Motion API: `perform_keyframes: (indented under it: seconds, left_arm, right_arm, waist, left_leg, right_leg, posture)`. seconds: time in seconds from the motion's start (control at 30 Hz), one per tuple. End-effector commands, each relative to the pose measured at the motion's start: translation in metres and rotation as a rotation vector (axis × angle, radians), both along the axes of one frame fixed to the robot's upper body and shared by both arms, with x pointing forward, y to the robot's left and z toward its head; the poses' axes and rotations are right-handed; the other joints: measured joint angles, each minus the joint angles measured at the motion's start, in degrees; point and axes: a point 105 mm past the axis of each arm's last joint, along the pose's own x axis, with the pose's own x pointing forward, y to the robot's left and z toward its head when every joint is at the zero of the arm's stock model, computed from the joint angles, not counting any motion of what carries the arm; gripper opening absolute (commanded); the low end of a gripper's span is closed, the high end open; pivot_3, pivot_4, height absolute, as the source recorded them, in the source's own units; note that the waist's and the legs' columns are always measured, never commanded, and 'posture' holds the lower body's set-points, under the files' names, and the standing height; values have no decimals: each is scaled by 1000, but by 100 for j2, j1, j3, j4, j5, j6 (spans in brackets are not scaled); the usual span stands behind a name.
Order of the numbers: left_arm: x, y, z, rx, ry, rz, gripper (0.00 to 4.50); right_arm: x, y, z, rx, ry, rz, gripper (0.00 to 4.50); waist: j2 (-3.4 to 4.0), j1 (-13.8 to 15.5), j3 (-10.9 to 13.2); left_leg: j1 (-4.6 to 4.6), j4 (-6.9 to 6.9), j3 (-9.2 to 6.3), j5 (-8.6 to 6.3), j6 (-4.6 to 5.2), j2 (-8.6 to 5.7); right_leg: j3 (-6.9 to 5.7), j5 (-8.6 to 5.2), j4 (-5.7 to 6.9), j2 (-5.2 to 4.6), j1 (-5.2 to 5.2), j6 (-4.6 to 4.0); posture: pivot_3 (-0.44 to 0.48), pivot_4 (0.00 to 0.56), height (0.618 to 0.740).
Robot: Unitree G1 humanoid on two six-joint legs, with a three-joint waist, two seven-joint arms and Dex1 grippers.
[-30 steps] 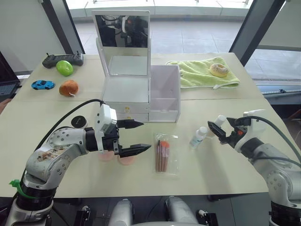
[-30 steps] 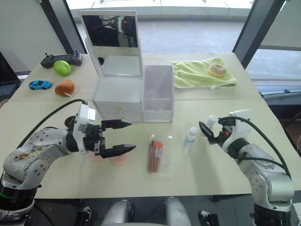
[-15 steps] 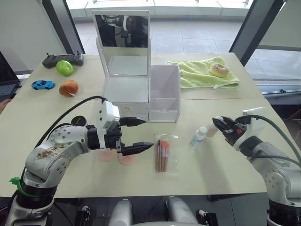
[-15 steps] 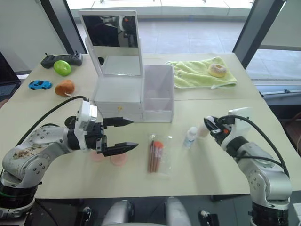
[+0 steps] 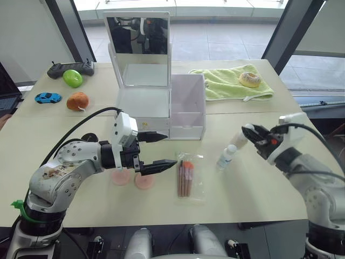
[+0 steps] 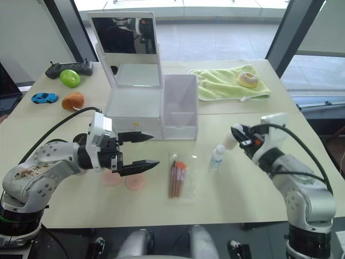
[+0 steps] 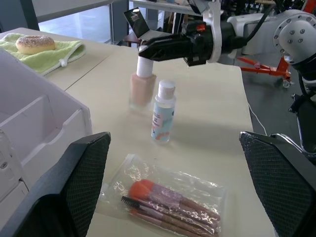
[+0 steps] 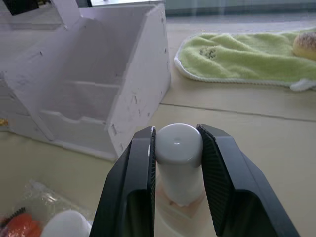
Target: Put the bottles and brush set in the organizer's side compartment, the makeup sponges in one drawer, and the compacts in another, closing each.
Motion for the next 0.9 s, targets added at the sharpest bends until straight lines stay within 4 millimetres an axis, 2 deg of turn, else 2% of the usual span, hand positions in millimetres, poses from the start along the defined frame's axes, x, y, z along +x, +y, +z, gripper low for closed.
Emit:
perform_keyframes:
  seconds: [0.03,0.17,0.23,0.37,0.57,0.9]
  left_arm:
    - [1,-2,8,-15,-46,3,4500]
    - [5,1,6,-23,-44,24,4500]
    - [7,2,4,-28,-40,38,4500]
    - [9,3,1,-30,-38,46,4500]
    - [9,6,0,-44,-46,80,4500]
    - [8,7,3,-45,-63,114,4500]
  right_arm:
    - [1,28,46,-9,-104,115,974]
    - [10,48,64,-2,-92,175,974]
    - [16,67,74,28,-78,229,974]
    - [26,82,79,43,-50,252,974]
    - [58,93,67,4,2,196,974]
    - [76,99,40,0,39,196,974]
  waist:
    - [2,-12,2]
    - [1,10,2]
    - [-1,12,2]
    - [-1,27,2]
    - [-1,4,2]
    - [-1,1,2]
  left_leg:
    - [1,1,0,0,0,0]
    - [14,2,-7,0,0,1]
    - [13,4,-7,0,0,-1]
    - [10,3,-9,0,1,-1]
    - [4,5,-12,1,1,-3]
    - [-3,4,-13,1,1,-1]
  right_leg:
    - [0,0,1,0,0,0]
    - [-4,2,-1,1,-4,-1]
    - [-4,6,-2,-1,-4,-7]
    - [-4,11,-2,0,-7,-15]
    - [-7,16,-4,-2,-10,-20]
    - [-8,18,-1,-1,-19,-22]
  posture:
    - [0,150,740]
    - [0,150,740]
    - [0,150,740]
    - [0,150,740]
    - [0,150,740]
    - [0,150,740]
